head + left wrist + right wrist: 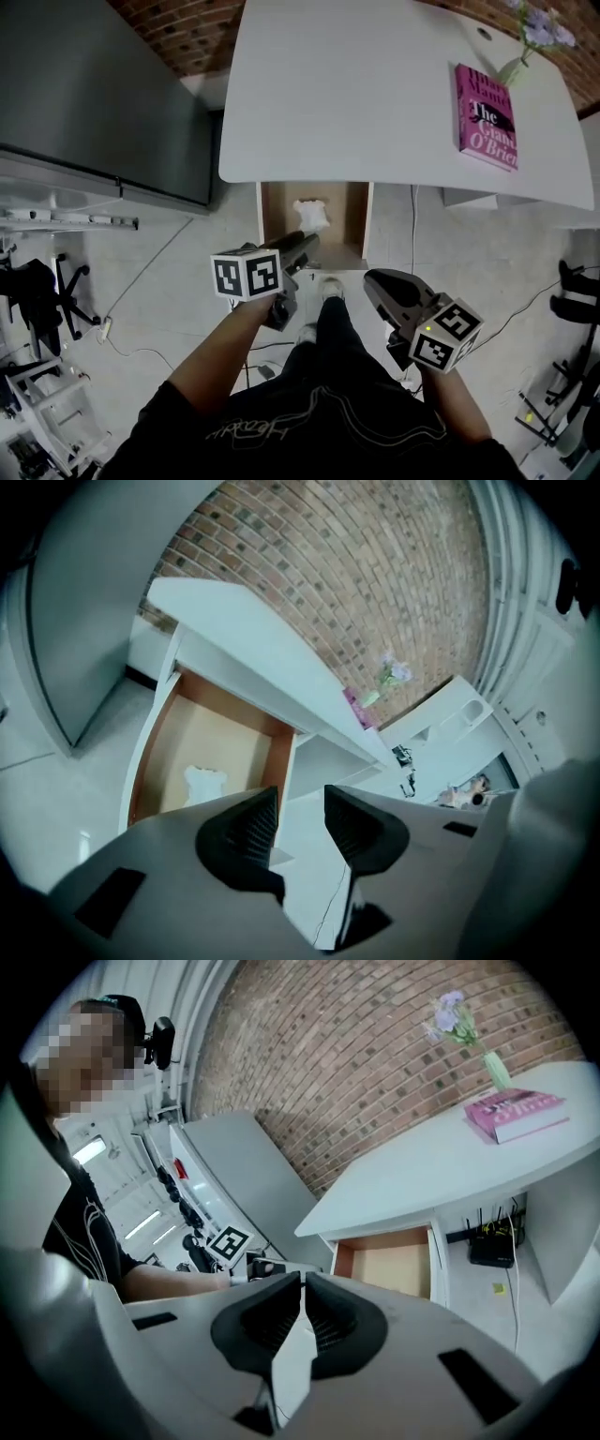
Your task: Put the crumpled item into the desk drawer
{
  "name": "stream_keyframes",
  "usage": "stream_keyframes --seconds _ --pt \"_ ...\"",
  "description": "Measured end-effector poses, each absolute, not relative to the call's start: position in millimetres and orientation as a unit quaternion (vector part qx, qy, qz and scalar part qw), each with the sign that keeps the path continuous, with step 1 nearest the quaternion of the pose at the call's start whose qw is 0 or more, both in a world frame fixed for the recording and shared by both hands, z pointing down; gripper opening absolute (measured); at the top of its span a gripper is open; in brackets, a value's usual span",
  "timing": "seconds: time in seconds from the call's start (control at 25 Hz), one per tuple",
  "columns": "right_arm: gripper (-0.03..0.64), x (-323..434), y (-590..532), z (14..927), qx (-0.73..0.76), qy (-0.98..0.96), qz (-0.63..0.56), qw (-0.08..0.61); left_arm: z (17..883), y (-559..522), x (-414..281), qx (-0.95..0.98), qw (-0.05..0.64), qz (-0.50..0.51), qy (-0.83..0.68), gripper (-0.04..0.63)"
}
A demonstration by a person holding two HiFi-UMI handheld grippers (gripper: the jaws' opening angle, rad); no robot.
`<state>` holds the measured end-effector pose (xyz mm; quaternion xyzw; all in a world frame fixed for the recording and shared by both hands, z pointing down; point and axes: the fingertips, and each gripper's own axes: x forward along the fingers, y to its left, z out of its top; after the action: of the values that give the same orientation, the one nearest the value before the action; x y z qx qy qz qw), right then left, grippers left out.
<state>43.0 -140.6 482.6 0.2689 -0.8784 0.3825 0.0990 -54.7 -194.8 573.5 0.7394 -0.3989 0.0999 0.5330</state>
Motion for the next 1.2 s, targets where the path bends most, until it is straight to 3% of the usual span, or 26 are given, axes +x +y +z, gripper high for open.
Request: stream_keyframes --seconds 0.28,0.4,0.64,1.2 --pt "0.046 32.8 -123.6 397.4 0.265 -0.904 0.33 0.058 443.0 -148.3 -39.8 0.815 0.466 0.039 -0.343 0.065" --pt "0.046 26.5 -108.1 367.7 0.26 -0.916 0.3 0.05 394.7 -119.2 -37.3 0.846 0.421 0.037 -0.326 0.047" --pt "0.046 17.7 -65.5 307.4 0.247 -0.932 0.264 0.019 318.7 -57.6 -40.7 0.89 0.334 0.059 -0.304 0.032" --pt "0.046 9.8 -5.5 232.0 0.253 -0.952 0.172 0.004 232.4 -3.8 -50.5 0.921 0.241 0.032 -0.304 0.023"
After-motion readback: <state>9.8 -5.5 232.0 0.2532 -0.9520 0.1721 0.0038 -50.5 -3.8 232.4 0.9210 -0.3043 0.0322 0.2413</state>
